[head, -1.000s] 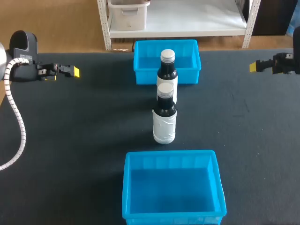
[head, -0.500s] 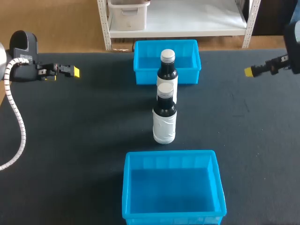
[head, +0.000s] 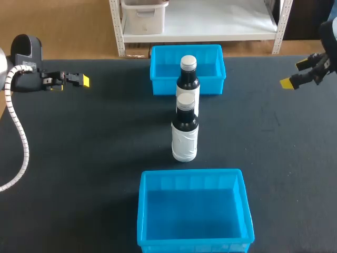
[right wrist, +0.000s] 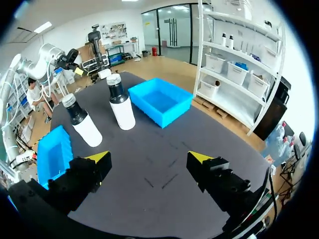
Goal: Pick up the bottle, and place it in the far bin if it is heavy, or in the near bin if it is light.
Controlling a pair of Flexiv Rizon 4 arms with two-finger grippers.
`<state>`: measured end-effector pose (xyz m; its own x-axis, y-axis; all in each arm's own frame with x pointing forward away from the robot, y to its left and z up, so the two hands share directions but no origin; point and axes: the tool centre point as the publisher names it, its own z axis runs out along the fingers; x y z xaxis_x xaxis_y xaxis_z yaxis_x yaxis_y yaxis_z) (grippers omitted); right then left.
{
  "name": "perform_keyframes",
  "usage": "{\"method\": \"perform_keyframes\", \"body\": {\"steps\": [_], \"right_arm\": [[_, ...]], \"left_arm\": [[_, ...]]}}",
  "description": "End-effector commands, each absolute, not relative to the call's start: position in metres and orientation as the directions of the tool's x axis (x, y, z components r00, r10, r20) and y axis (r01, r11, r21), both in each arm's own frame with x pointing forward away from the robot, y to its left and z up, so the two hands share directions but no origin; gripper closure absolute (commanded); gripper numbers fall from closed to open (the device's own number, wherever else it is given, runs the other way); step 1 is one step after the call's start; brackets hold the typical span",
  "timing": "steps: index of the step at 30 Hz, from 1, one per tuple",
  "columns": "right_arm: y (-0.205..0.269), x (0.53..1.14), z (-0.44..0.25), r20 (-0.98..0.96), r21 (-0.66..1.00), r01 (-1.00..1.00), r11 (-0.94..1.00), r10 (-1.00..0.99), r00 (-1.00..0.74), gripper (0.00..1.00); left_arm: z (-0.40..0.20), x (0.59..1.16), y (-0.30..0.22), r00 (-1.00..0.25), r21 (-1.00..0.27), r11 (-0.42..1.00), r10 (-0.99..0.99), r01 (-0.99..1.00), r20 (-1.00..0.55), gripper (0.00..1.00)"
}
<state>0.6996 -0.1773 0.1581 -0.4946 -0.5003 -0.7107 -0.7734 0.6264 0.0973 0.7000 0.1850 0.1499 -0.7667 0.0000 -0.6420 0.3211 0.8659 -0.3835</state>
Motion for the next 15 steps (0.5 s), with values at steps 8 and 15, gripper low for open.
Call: {"method": "perform_keyframes", "body": {"steps": [8, 15], "right_arm": [[-0.173, 0.702, 0.158, -0.739, 0.156, -0.858, 0.490, -0.518, -0.430, 0.00], [-0.155, 0.690, 0.159, -0.790, 0.035, -0.931, 0.363, -0.560, -0.248, 0.00]], "left_arm": [[0.150, 0.700, 0.185, -0.767, -0.383, 0.866, 0.000, 0.321, -0.642, 0.00], [0.150, 0.700, 0.185, -0.767, -0.383, 0.866, 0.000, 0.321, -0.642, 0.00]]}}
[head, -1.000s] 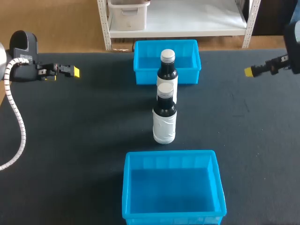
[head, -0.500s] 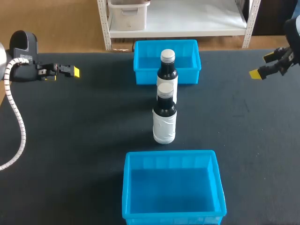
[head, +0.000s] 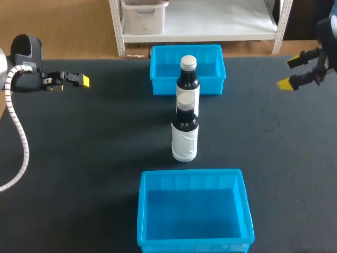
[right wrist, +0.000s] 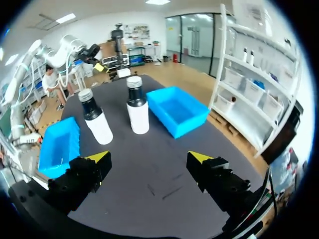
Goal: Pick up the bottle, and place it in the far bin if it is heavy, or in the near bin if it is light.
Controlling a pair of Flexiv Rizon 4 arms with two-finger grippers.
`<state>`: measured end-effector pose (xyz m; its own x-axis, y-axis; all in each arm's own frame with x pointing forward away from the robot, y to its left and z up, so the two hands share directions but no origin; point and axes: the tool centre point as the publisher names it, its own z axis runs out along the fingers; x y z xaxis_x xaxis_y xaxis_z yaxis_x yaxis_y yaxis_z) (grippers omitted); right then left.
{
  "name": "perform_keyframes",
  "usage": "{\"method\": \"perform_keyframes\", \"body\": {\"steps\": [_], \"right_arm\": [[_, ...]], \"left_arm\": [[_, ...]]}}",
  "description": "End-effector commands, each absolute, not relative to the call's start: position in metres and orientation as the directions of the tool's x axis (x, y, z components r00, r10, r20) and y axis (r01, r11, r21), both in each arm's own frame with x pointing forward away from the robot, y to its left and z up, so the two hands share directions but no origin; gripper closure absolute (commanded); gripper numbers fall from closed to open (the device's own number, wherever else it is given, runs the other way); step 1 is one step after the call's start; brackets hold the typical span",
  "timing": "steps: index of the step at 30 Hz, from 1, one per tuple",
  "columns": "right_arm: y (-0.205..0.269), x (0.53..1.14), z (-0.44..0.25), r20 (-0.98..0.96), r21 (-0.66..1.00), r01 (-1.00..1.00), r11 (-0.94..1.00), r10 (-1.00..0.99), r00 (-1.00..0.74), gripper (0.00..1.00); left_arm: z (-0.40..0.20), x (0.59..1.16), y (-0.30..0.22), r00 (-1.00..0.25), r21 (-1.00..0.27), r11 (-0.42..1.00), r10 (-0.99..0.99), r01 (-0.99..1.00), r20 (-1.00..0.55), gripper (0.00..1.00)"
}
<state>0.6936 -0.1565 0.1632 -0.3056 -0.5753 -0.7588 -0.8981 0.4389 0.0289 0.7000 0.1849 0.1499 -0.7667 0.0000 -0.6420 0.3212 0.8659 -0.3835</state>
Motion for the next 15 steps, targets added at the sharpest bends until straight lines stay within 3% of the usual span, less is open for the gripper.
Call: {"method": "perform_keyframes", "body": {"steps": [1, 15], "right_arm": [[-0.1544, 0.6891, 0.1570, -0.793, 0.027, -0.940, 0.341, -0.565, -0.228, 0.00], [-0.1524, 0.6877, 0.1530, -0.751, 0.036, -0.949, 0.313, -0.618, -0.232, 0.00]], "left_arm": [[0.1499, 0.7000, 0.1850, -0.767, -0.383, 0.866, 0.000, 0.321, -0.642, 0.00], [0.1499, 0.7000, 0.1850, -0.767, -0.383, 0.866, 0.000, 0.321, -0.642, 0.00]]}}
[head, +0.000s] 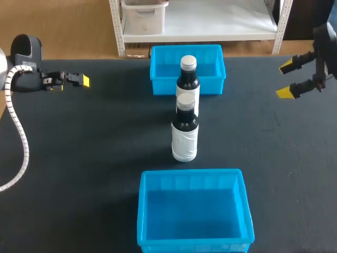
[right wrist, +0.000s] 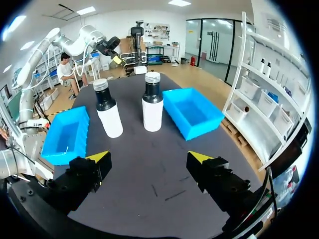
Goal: Pick up the bottle, and place it in the far bin if it is heavy, or in the near bin if it is light.
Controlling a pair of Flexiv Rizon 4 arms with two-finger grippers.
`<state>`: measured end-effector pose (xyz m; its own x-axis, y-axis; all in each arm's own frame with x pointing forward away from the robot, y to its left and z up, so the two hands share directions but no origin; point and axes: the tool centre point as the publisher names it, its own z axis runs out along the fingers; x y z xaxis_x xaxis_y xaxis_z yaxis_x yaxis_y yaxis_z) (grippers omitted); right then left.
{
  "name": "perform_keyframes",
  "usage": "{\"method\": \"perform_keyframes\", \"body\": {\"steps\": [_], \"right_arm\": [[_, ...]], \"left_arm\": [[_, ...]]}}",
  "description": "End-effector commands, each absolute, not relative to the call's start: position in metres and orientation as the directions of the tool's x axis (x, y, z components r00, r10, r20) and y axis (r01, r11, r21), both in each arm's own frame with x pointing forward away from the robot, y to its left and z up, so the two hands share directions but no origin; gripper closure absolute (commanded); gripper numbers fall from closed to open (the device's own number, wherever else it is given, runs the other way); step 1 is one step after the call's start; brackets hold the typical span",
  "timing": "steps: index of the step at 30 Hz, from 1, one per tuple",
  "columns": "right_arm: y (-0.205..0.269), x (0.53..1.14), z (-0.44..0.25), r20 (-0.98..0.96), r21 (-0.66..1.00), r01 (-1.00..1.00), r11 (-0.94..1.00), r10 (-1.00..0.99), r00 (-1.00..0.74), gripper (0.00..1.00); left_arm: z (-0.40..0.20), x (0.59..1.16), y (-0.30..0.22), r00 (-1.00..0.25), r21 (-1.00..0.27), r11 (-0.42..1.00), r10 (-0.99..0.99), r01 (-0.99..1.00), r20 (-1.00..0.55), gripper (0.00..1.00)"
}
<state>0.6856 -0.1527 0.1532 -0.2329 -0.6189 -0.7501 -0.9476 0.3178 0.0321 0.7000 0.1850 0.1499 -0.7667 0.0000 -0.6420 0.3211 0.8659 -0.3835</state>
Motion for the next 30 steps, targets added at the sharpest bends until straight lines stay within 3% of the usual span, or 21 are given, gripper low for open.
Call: {"method": "perform_keyframes", "body": {"steps": [1, 8, 16, 30], "right_arm": [[-0.152, 0.688, 0.153, -0.751, 0.036, -0.949, 0.313, -0.618, -0.232, 0.00], [-0.152, 0.688, 0.153, -0.751, 0.036, -0.949, 0.313, -0.618, -0.232, 0.00], [-0.112, 0.681, 0.149, -0.790, -0.030, -0.989, 0.146, -0.609, -0.066, 0.00], [-0.055, 0.647, 0.149, -0.803, -0.059, -0.997, 0.050, -0.596, 0.018, 0.00]], "left_arm": [[0.150, 0.700, 0.185, -0.767, -0.383, 0.866, 0.000, 0.321, -0.642, 0.00], [0.150, 0.700, 0.185, -0.767, -0.383, 0.866, 0.000, 0.321, -0.642, 0.00], [0.150, 0.700, 0.185, -0.767, -0.383, 0.866, 0.000, 0.321, -0.642, 0.00], [0.150, 0.700, 0.185, -0.767, -0.383, 0.866, 0.000, 0.321, -0.642, 0.00]]}}
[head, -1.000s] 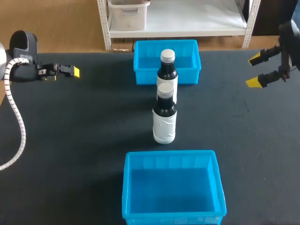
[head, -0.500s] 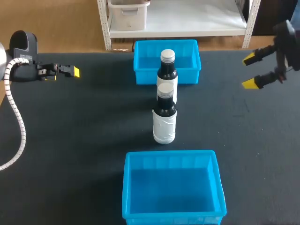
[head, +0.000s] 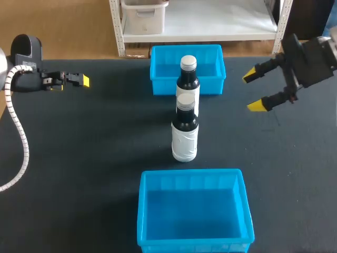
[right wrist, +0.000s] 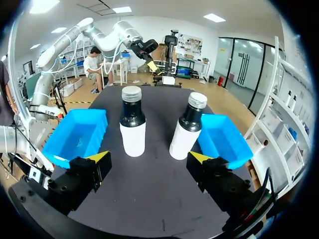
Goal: Pick up the bottle, and place it in the far bin if it is heavy, or in the near bin if it is light.
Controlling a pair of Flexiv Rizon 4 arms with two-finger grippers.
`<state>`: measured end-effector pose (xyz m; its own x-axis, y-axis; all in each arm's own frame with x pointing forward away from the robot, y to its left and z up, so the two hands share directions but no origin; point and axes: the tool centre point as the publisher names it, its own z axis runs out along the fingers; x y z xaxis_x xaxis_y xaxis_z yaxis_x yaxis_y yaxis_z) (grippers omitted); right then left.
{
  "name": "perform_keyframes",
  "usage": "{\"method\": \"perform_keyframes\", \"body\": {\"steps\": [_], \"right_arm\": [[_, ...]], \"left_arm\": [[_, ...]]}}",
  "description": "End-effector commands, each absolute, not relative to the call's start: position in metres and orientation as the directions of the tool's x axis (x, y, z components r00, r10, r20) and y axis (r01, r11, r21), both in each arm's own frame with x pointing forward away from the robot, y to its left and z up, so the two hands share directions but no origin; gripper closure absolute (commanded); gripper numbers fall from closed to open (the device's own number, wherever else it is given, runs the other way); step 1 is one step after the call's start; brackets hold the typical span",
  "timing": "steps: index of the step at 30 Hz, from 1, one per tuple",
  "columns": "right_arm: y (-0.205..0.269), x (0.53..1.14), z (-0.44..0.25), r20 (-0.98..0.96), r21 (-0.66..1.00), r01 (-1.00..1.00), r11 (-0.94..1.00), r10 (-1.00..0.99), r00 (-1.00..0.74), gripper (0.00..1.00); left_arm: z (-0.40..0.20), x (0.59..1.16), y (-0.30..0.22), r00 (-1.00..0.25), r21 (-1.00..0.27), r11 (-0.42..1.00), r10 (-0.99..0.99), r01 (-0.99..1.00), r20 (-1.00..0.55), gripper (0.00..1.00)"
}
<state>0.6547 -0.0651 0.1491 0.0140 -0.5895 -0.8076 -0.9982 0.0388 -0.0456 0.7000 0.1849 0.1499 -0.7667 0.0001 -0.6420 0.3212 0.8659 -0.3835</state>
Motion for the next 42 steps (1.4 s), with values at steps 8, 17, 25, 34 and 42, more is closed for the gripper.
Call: {"method": "perform_keyframes", "body": {"steps": [8, 17, 25, 34, 42], "right_arm": [[-0.028, 0.637, 0.145, -0.821, -0.058, -0.997, 0.046, -0.570, 0.022, 0.00], [0.007, 0.633, 0.139, -0.847, -0.032, -0.999, 0.018, -0.531, 0.017, 0.00], [0.029, 0.633, 0.128, -0.881, 0.008, -1.000, -0.001, -0.473, -0.006, 0.00], [0.048, 0.633, 0.124, -0.893, 0.017, -1.000, -0.020, -0.451, -0.007, 0.00], [0.059, 0.629, 0.128, -0.892, 0.018, -1.000, -0.024, -0.451, -0.005, 0.00]], "left_arm": [[0.150, 0.700, 0.185, -0.767, -0.383, 0.866, 0.000, 0.321, -0.642, 0.00], [0.150, 0.700, 0.185, -0.767, -0.383, 0.866, 0.000, 0.321, -0.642, 0.00], [0.150, 0.700, 0.185, -0.767, -0.383, 0.866, 0.000, 0.321, -0.642, 0.00], [0.150, 0.700, 0.185, -0.767, -0.383, 0.866, 0.000, 0.321, -0.642, 0.00], [0.150, 0.700, 0.185, -0.767, -0.383, 0.866, 0.000, 0.321, -0.642, 0.00]]}}
